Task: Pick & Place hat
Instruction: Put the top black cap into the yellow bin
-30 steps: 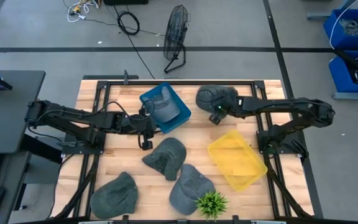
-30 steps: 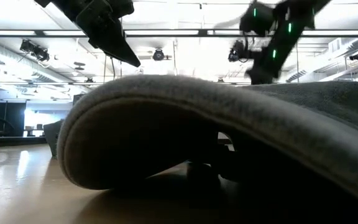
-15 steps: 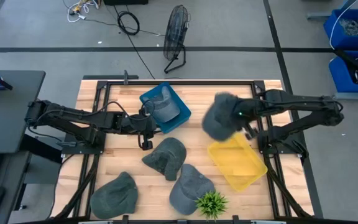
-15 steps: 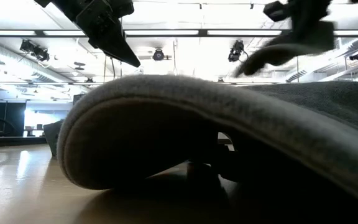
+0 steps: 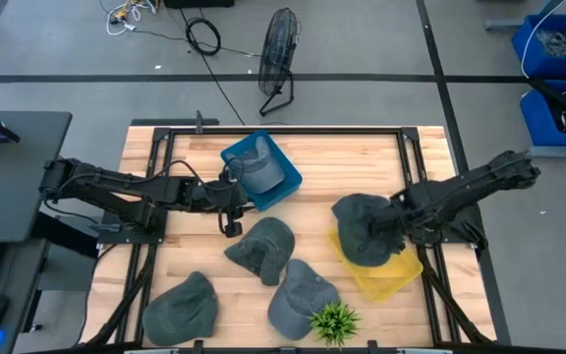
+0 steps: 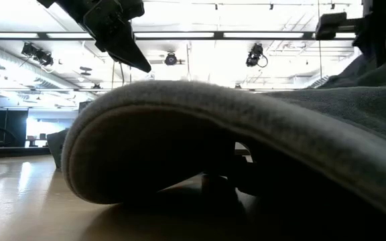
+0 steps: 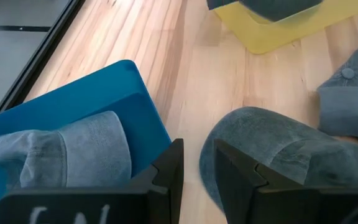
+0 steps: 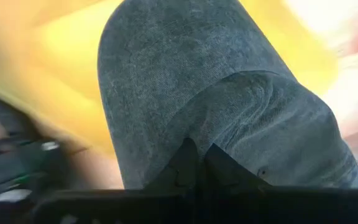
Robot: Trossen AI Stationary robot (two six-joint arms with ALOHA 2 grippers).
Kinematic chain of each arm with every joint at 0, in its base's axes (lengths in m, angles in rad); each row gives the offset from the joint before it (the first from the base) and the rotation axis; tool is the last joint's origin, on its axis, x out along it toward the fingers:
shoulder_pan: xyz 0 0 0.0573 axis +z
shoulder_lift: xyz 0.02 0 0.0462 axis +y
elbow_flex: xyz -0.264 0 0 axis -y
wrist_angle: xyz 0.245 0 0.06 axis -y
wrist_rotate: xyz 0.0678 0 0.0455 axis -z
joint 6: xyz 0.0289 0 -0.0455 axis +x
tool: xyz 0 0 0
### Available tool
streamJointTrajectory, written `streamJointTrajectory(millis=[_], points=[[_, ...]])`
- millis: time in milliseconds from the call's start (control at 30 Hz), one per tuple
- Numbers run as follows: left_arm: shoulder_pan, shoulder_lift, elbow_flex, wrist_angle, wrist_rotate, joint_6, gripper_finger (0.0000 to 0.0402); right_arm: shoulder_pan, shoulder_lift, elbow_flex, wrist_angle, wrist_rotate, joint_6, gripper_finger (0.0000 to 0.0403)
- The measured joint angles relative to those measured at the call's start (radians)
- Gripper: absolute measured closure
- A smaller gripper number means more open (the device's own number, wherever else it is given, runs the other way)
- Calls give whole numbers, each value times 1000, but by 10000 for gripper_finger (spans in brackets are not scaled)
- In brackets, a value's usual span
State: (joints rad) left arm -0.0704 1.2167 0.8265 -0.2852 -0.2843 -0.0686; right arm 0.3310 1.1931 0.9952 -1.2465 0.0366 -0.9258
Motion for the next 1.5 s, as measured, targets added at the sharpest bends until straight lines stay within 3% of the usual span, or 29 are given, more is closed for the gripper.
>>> streamJointTrajectory(millis=[300, 467, 667, 800, 933, 1200, 1333, 1500], points=[[0, 0, 0, 0, 0, -38, 314, 174, -1, -3, 18, 50, 0, 397], [0, 0, 0, 0, 0, -53, 314, 306, -1, -3, -36, 252, 54, 397], [0, 0, 0, 0, 0, -83, 314, 430, -1, -3, -89, 217, 186, 397], [0, 0, 0, 0, 0, -84, 314, 489, -1, -3, 11, 206, 236, 397], [0, 0, 0, 0, -7, -90, 314, 519, 14, -3, 101, 187, 267, 397], [0, 0, 0, 0, -8, -107, 314, 529, 145, -3, 16, 176, 231, 397], [0, 0, 0, 0, -8, -106, 314, 518, 211, -3, 87, 183, 212, 396], [0, 0, 0, 0, -8, -103, 314, 476, 268, -3, 208, 183, 309, 378]])
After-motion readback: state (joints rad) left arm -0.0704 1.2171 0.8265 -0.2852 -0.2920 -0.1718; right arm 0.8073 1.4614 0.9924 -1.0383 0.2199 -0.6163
